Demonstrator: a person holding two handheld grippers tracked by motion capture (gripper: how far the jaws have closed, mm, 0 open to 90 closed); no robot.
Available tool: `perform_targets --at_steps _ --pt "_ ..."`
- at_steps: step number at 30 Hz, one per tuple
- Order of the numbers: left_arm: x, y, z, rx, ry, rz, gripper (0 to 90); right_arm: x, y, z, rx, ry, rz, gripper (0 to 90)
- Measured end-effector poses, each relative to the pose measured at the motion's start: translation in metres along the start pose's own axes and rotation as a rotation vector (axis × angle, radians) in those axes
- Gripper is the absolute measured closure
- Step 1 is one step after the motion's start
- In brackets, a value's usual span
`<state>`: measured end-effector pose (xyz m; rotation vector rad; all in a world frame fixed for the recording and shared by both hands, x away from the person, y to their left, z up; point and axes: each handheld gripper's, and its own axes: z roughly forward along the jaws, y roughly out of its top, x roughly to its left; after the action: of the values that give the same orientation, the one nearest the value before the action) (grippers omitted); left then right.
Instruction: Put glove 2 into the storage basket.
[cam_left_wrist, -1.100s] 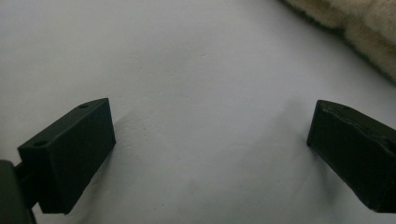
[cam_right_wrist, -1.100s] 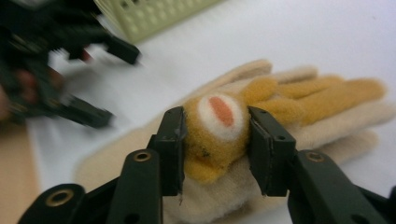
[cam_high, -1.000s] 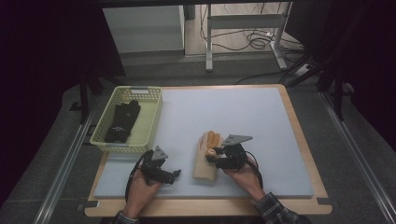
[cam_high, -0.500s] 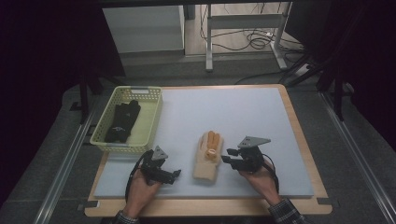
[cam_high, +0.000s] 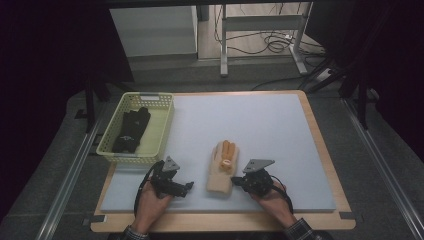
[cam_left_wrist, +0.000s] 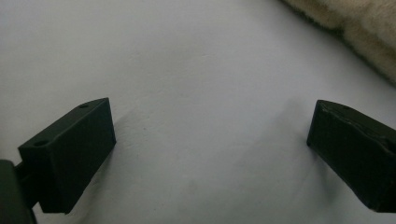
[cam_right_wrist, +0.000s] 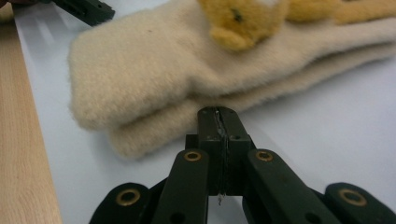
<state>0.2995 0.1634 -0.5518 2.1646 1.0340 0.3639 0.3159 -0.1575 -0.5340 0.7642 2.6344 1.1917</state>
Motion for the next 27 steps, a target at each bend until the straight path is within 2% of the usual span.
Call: perform_targets --at_steps 13,27 --pt "0.0 0.0 0.0 0.0 0.0 0.0 1.3 0.012 0.014 0.019 0.003 0.02 -0.024 87.3" --pt "0.001 0.0 0.0 -0.004 -0.002 -0.007 2.1 0.017 0.027 0.037 -0.006 0.008 -0.01 87.5"
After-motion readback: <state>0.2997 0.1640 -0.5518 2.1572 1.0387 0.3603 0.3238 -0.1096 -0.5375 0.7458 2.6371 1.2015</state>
